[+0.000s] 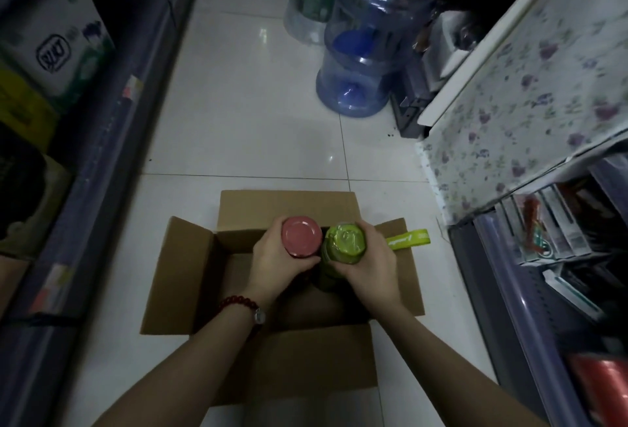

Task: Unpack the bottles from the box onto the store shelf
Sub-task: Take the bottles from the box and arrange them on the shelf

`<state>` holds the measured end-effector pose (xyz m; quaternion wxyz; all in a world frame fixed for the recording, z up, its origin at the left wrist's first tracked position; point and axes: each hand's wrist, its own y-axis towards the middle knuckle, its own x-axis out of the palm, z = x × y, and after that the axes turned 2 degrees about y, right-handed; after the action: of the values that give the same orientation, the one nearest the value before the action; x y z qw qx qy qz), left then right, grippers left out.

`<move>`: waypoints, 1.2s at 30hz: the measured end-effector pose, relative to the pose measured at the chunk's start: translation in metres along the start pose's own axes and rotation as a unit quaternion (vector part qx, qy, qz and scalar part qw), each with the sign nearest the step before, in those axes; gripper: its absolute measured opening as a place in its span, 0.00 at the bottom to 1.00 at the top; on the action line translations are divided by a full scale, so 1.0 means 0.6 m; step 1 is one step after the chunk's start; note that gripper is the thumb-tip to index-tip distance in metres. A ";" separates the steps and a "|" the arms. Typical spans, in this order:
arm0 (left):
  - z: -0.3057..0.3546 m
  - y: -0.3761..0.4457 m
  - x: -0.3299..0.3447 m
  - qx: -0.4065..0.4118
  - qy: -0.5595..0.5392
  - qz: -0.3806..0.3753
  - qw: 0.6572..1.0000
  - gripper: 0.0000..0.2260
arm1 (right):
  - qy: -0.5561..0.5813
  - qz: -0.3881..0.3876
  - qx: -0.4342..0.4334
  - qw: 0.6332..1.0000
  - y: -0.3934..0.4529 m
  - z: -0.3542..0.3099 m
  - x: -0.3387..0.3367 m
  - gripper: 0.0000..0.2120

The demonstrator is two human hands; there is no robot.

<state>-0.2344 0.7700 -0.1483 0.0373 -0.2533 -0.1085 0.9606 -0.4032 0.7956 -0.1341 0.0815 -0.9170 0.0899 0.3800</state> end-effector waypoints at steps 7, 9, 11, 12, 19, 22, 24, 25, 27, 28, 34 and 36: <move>0.188 -0.049 -0.109 0.023 -0.019 -0.013 0.999 0.37 | 0.051 0.018 0.013 0.998 -0.034 -0.137 -0.142 0.35; 0.261 -0.069 -0.150 0.032 -0.006 -0.004 0.999 0.36 | 0.059 0.015 0.019 0.998 -0.041 -0.194 -0.206 0.33; 0.346 -0.086 -0.191 0.038 0.001 0.003 0.999 0.34 | 0.071 0.019 0.025 0.997 -0.045 -0.252 -0.279 0.33; 0.390 -0.094 -0.210 0.041 0.003 0.008 0.999 0.35 | 0.079 0.024 0.030 0.996 -0.046 -0.282 -0.317 0.34; 0.703 -0.146 -0.317 0.077 -0.030 0.016 0.996 0.33 | 0.111 0.075 0.004 0.991 -0.043 -0.474 -0.596 0.33; 0.856 -0.164 -0.358 0.095 -0.056 0.018 0.994 0.31 | 0.122 0.115 -0.019 0.986 -0.039 -0.559 -0.734 0.31; 0.952 -0.170 -0.380 0.112 -0.074 0.013 0.991 0.32 | 0.137 0.138 -0.037 0.980 -0.035 -0.610 -0.820 0.32; 1.000 -0.174 -0.390 0.121 -0.077 0.008 0.990 0.33 | 0.142 0.149 -0.043 0.978 -0.033 -0.633 -0.862 0.32; 1.095 -0.183 -0.409 0.147 -0.085 -0.001 0.985 0.35 | 0.152 0.173 -0.054 0.972 -0.032 -0.675 -0.944 0.32; 1.138 -0.187 -0.417 0.163 -0.086 -0.004 0.983 0.34 | 0.161 0.186 -0.061 0.967 -0.033 -0.695 -0.983 0.32; 1.384 -0.232 -0.452 0.250 -0.093 0.009 0.964 0.28 | 0.199 0.257 -0.099 0.940 -0.040 -0.799 -1.200 0.36; 1.448 -0.248 -0.458 0.277 -0.107 0.011 0.955 0.27 | 0.205 0.276 -0.113 0.932 -0.043 -0.824 -1.259 0.33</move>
<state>-0.4231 0.7155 0.7537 0.0842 -0.1302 0.1615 0.9746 -0.5848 0.7905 0.7506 -0.1509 -0.9172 0.3103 0.1992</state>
